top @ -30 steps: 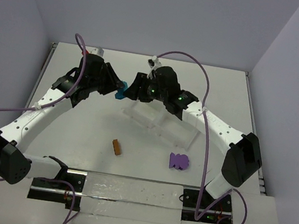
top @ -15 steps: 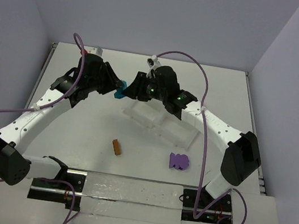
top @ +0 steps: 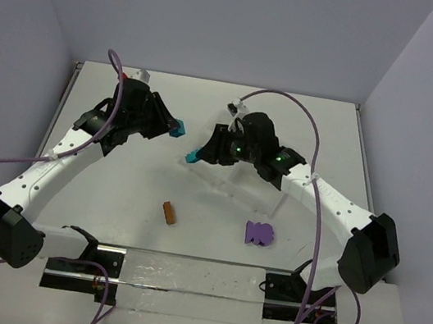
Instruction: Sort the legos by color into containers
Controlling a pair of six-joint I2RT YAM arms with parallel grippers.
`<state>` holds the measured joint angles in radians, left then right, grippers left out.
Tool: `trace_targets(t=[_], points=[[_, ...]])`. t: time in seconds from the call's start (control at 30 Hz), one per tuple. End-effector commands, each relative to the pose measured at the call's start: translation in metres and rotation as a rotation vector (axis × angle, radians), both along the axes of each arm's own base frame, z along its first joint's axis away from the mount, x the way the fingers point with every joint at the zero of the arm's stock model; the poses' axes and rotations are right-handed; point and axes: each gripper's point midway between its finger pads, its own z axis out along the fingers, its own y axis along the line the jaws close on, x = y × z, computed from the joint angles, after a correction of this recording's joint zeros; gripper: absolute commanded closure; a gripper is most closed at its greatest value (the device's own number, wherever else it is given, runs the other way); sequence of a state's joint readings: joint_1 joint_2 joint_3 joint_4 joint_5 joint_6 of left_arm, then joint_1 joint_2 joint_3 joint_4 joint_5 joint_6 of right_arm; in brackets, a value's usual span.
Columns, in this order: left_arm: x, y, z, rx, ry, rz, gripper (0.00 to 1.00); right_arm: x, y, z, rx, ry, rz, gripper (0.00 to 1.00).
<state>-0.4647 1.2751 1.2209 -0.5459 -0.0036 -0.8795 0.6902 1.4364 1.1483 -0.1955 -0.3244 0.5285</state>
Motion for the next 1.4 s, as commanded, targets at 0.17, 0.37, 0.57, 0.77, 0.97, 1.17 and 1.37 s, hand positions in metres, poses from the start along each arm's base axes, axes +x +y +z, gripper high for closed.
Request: trace_targets(t=[0.17, 0.37, 0.57, 0.77, 0.97, 1.17, 1.37], points=[[0.006, -0.001, 0.019, -0.017, -0.074, -0.005, 1.00, 0.032, -0.127, -0.011, -0.244, -0.017, -0.368, 1.00], [0.002, -0.009, 0.013, -0.009, -0.061, -0.071, 1.00, 0.055, -0.218, -0.020, -0.298, -0.019, -0.680, 1.00], [0.001, -0.013, 0.013, -0.014, -0.055, -0.097, 1.00, 0.074, -0.243, -0.032, -0.315, 0.001, -0.759, 1.00], [-0.002, -0.020, 0.013, -0.015, -0.056, -0.147, 1.00, 0.096, -0.259, -0.035, -0.314, 0.007, -0.808, 1.00], [-0.003, -0.033, 0.014, 0.003, -0.054, -0.232, 1.00, 0.116, -0.256, -0.050, -0.312, 0.042, -0.803, 0.99], [0.002, -0.042, 0.013, 0.019, -0.039, -0.268, 1.00, 0.127, -0.247, -0.064, -0.291, 0.076, -0.775, 0.87], [0.004, -0.047, 0.010, 0.024, -0.027, -0.283, 1.00, 0.133, -0.238, -0.076, -0.282, 0.105, -0.738, 0.56]])
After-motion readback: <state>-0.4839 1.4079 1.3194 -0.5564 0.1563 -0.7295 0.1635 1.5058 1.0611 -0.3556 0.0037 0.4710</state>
